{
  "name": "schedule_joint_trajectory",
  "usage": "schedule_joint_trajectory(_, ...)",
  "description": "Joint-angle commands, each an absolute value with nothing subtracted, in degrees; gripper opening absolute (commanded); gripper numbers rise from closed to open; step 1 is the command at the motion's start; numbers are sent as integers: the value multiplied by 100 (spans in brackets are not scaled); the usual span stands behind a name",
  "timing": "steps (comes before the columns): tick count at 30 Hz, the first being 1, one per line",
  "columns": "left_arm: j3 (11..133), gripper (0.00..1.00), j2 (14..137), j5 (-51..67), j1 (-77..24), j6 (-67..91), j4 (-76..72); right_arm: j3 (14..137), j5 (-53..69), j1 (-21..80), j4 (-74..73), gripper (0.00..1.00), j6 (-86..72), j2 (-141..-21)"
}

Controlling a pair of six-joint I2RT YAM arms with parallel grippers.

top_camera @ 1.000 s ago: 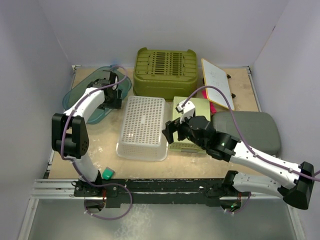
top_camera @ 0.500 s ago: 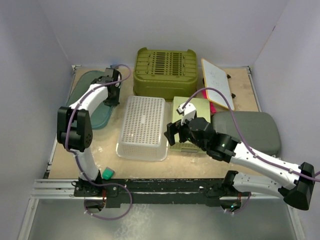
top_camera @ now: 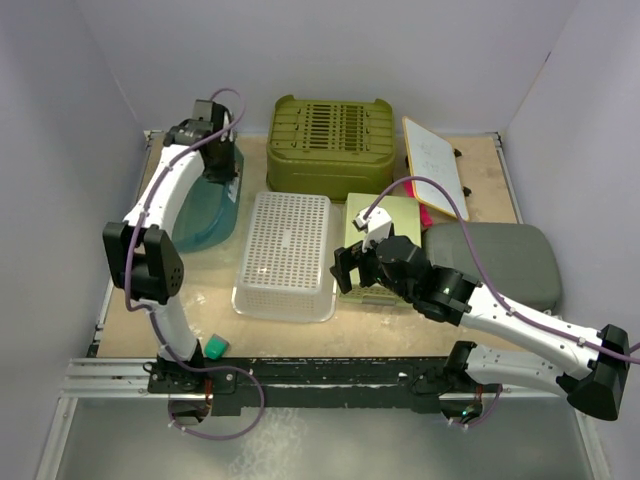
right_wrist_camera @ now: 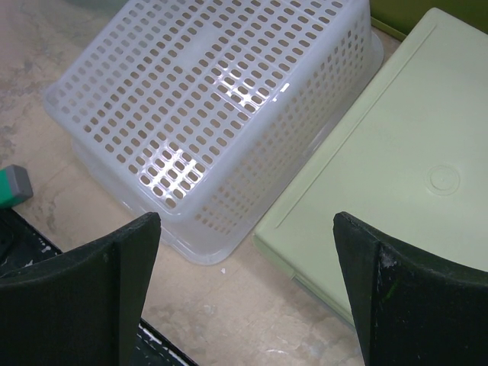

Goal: Turn the large container upside down

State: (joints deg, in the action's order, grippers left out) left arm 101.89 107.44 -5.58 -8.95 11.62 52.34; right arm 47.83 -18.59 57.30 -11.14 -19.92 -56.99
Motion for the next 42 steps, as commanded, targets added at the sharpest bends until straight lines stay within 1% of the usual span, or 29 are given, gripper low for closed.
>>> schedule_joint_trajectory(1,10832,0,9948,453,-462,1898,5325,4827,-1992,5704,-1063,96,-1952,-5622)
schedule_joint_trajectory(5,10158,0,9442,2496,594,2879,4273,4809,-1956,5704,-1051,96,-2009,-5634)
schedule_joint_trajectory(8,9385,0,9098,3495,1078,3734,3091,4775,-1929,5704,-1019,96,-2036,-5654)
schedule_joint_trajectory(10,8776,0,8810,3877,1246,4356,2214,4764,-1916,5704,-996,96,-2036,-5672)
schedule_joint_trajectory(15,6984,0,8129,4417,1598,6369,-746,4788,-1851,5704,-967,96,-2036,-5766)
schedule_joint_trajectory(20,5859,0,7946,4579,2204,8059,-3075,4825,-1776,5704,-988,96,-2067,-5801)
schedule_joint_trajectory(21,5700,0,7954,4587,2309,8268,-3497,4813,-1775,5704,-986,96,-2066,-5801)
schedule_joint_trajectory(23,5442,0,8072,4625,2520,8589,-3886,4799,-1753,5704,-979,96,-2060,-5805)
schedule_joint_trajectory(27,4629,0,8523,4679,2949,10013,-5890,4778,-1690,5704,-959,96,-2098,-5818)
schedule_joint_trajectory(29,4405,0,8733,4756,3128,10342,-6426,4774,-1656,5704,-950,96,-2124,-5817)
schedule_joint_trajectory(31,4272,0,8851,4921,3284,10217,-6427,4764,-1632,5704,-934,96,-2126,-5816)
schedule_joint_trajectory(34,4081,0,8851,5055,3517,9567,-5750,4784,-1626,5704,-940,96,-2100,-5860)
schedule_joint_trajectory(36,4140,0,8742,5104,3645,8600,-4612,4798,-1634,5704,-946,96,-2084,-5886)
schedule_joint_trajectory(37,4287,0,8642,5076,3681,7917,-3655,4806,-1628,5704,-939,96,-2075,-5909)
schedule_joint_trajectory(38,4527,6,8551,4953,3698,7099,-2586,4822,-1620,5704,-939,96,-2070,-5926)
schedule_joint_trajectory(40,5254,22,8435,4336,3697,5247,68,4847,-1611,5704,-939,96,-2061,-5964)
schedule_joint_trajectory(41,5618,33,8423,3919,3699,4541,945,4851,-1602,5704,-933,96,-2065,-5978)
schedule_joint_trajectory(42,5889,42,8412,3566,3697,4088,1568,4851,-1603,5706,-927,96,-2070,-5988)
